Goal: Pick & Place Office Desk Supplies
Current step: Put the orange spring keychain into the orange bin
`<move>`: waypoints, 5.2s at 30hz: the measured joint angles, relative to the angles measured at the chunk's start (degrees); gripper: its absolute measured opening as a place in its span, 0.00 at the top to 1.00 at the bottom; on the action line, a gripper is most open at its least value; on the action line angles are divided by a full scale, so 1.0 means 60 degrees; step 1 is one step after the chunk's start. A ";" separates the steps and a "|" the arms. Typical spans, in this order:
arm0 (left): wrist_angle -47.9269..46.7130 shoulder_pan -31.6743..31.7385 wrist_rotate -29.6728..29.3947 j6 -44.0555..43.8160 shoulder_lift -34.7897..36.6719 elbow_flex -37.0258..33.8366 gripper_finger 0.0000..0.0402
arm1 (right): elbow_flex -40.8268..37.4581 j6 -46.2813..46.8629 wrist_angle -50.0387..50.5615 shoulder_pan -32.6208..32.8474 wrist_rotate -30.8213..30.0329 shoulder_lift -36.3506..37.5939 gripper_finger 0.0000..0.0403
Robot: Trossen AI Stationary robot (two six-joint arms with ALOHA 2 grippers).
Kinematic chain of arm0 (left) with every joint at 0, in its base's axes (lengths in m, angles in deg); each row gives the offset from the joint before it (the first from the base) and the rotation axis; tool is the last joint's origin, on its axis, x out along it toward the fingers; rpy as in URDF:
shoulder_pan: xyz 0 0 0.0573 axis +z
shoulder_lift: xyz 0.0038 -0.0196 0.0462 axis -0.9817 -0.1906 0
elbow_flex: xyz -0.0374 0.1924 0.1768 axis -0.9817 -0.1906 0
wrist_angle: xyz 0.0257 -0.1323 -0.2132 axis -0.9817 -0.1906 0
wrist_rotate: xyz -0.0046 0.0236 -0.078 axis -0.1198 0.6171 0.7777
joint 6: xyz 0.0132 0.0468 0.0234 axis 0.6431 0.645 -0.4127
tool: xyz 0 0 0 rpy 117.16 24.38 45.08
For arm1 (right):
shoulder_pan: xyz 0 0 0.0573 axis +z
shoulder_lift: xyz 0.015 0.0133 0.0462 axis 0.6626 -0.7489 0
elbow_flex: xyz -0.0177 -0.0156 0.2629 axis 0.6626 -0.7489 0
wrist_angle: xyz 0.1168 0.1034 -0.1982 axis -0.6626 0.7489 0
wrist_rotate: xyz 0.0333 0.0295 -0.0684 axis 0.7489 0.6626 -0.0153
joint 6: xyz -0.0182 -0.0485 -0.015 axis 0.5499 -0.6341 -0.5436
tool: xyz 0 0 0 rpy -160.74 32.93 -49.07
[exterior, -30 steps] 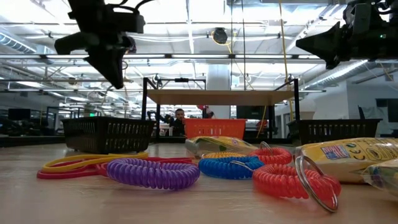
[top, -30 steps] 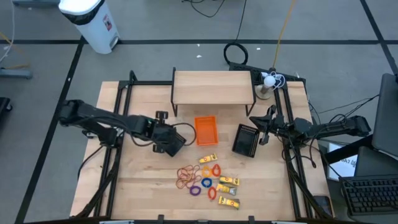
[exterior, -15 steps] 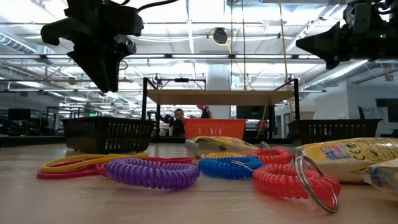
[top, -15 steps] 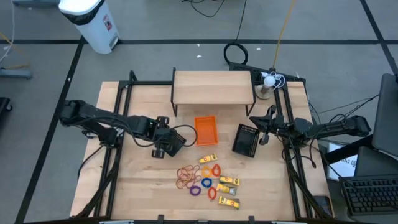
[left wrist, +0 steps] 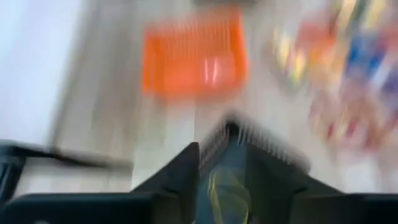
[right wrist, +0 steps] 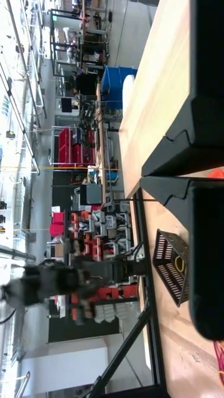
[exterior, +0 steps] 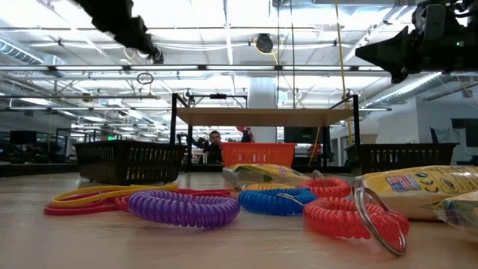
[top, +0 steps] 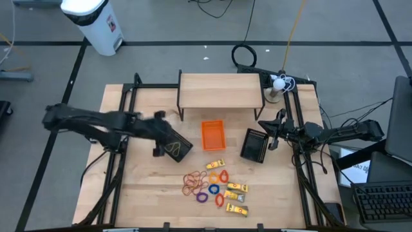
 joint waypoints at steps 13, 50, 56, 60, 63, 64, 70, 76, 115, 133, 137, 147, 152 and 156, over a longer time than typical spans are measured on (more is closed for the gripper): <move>0.7585 0.0450 0.0721 -0.1917 0.4321 -0.5887 0.99 | 0.0000 0.0616 0.0080 0.0000 0.0018 -0.0655 1.00; 0.8579 0.0485 -0.0799 -0.1926 0.4481 -0.8276 0.96 | 0.9930 0.4765 0.9436 0.1804 0.2893 -1.1211 0.74; 0.8577 0.0483 -0.0796 -0.1926 0.4481 -0.8276 0.99 | 0.9959 0.5323 0.8023 0.1727 0.5090 -1.2537 0.48; 0.8581 0.0483 -0.0795 -0.1929 0.4481 -0.8279 0.97 | 0.9957 0.6315 0.8114 0.1676 0.5438 -1.2990 0.40; 0.8581 0.0483 -0.0789 -0.2003 0.4481 -0.8276 0.95 | 0.9957 0.6699 0.8020 0.1686 0.5456 -1.3235 0.39; 0.8584 0.0483 -0.0787 -0.2039 0.4481 -0.8276 0.94 | 0.9964 0.6762 0.7957 0.1691 0.5437 -1.3338 0.39; 0.8593 0.0483 -0.0774 -0.2219 0.4481 -0.8280 0.94 | 0.9959 0.6858 0.7982 0.1734 0.4707 -1.3942 0.45; 0.8596 0.0483 -0.0770 -0.2355 0.4480 -0.8276 0.94 | 0.9992 0.6842 0.7898 0.1771 0.4405 -1.4331 0.50; 0.8428 0.0465 -0.0770 -0.2541 0.4481 -0.8272 0.94 | 0.9932 0.3801 0.7555 0.2725 0.2851 -1.1536 0.96; 0.9063 0.0472 -0.0796 -0.1540 0.4507 -0.8269 0.94 | 0.4542 0.1670 0.3742 0.0910 0.2197 -0.2130 0.96; 0.9897 0.0472 -0.0794 -0.1103 0.4507 -0.8269 0.94 | 0.3357 0.1500 0.3037 0.0818 0.2028 -0.1091 0.96; 1.0398 0.0469 -0.1397 -0.0764 0.4507 -0.8269 0.94 | 0.1309 0.1925 0.1927 0.0425 0.2325 0.0842 0.96; 1.0374 0.0461 -0.1393 -0.0776 0.4507 -0.8269 0.94 | 0.0838 0.1766 0.1632 0.0426 0.2357 0.1164 0.96; 1.0366 0.0461 -0.1393 -0.0926 0.4507 -0.8269 0.94 | 0.0556 0.1711 0.0952 0.0426 0.2501 0.1240 0.96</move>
